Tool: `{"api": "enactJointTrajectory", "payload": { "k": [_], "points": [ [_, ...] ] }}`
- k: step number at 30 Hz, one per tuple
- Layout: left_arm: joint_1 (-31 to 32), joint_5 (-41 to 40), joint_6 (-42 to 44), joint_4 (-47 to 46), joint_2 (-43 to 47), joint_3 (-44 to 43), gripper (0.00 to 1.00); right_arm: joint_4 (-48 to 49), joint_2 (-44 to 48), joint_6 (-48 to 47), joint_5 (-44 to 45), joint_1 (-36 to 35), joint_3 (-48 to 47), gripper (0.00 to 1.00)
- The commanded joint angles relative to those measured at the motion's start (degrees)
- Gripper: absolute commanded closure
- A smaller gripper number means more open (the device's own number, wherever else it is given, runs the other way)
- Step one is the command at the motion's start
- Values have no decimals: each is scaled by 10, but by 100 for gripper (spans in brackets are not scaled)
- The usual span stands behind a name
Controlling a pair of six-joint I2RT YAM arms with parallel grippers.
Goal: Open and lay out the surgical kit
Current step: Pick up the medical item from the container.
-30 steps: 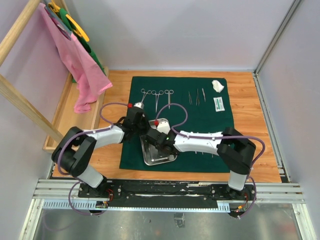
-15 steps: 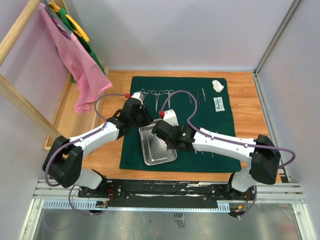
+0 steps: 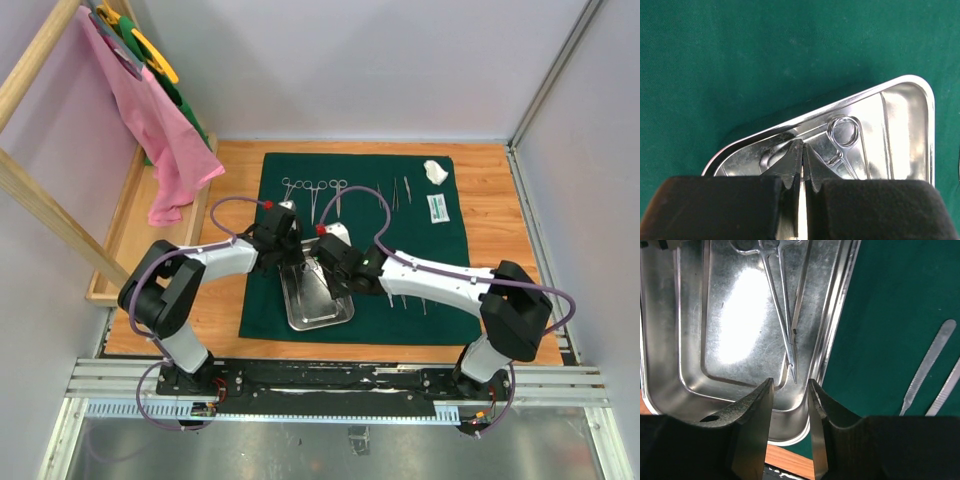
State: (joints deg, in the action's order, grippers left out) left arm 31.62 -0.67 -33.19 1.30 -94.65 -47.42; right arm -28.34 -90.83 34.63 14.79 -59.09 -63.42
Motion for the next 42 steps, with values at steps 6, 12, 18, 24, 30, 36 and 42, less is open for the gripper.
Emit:
{"api": "enactJointTrajectory", "payload": {
  "k": [6, 12, 18, 24, 30, 36, 42],
  "points": [
    [0, -10, 10, -19, -23, -18, 98, 9, -40, -11, -47, 7, -9, 64],
    [0, -16, 9, -21, -28, -7, 98, 8, -54, -9, -59, 10, -12, 62],
    [0, -25, 10, -22, -4, 5, 98, 8, -59, -11, -65, 14, -11, 59],
    [0, -42, 9, -15, 69, 16, 74, 9, -53, -10, -69, 15, -7, 57],
    [0, -48, 18, 6, 94, 12, 74, 9, -44, -10, -68, 17, -2, 57],
    [0, -43, 26, 18, 66, 9, 95, 9, -31, -8, -70, 23, 7, 56],
    [2, -36, 34, 24, 43, 1, 98, 11, -24, -11, -78, 35, 16, 52]
  ]
}}
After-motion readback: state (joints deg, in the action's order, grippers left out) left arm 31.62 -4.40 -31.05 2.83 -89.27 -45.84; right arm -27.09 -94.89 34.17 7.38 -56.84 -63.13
